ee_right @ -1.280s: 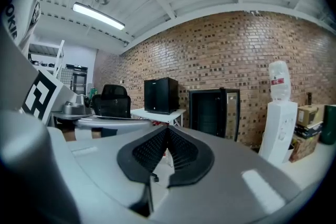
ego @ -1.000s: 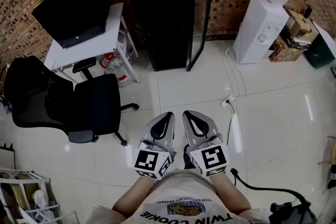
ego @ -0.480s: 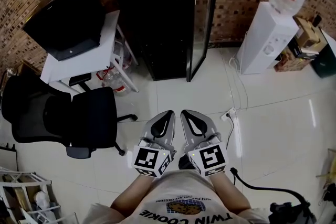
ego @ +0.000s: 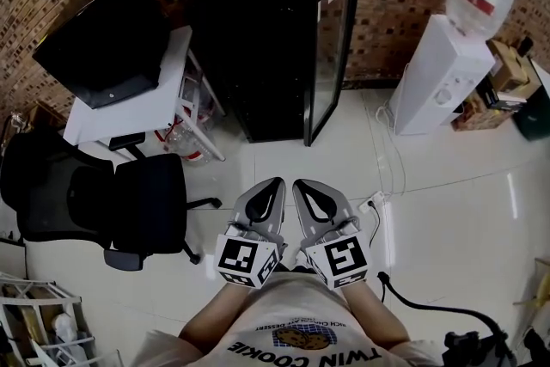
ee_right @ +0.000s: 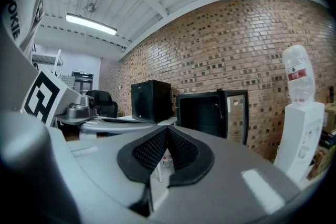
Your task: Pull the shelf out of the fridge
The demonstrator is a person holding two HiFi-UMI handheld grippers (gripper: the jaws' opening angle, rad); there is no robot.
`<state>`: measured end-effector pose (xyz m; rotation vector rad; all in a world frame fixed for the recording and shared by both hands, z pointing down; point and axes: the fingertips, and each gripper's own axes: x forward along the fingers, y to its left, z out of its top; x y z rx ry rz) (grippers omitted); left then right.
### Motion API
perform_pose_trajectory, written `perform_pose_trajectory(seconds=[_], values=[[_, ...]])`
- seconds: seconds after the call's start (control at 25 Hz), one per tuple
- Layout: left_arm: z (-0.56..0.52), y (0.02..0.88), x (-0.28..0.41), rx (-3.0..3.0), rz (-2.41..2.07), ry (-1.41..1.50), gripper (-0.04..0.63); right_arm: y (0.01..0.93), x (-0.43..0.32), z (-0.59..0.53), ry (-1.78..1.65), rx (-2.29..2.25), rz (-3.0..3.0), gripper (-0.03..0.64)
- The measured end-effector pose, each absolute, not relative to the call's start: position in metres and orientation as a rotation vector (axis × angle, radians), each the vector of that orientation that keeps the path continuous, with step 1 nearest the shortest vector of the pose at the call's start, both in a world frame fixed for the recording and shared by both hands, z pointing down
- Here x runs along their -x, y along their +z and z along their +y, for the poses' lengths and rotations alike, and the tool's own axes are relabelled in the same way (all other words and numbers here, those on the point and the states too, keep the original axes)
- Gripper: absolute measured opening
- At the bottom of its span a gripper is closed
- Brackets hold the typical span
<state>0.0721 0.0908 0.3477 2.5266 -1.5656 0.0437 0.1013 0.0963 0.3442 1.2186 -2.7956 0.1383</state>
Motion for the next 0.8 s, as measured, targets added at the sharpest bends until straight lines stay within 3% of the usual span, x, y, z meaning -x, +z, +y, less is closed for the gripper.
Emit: perform_pose_trajectory(seconds=[0.8], values=[[-0.041, 0.366, -0.043, -2.462, -1.570, -0.050, 0.000, 0.352, -0.078, -0.030, 0.088, -1.211, -2.749, 0.005]])
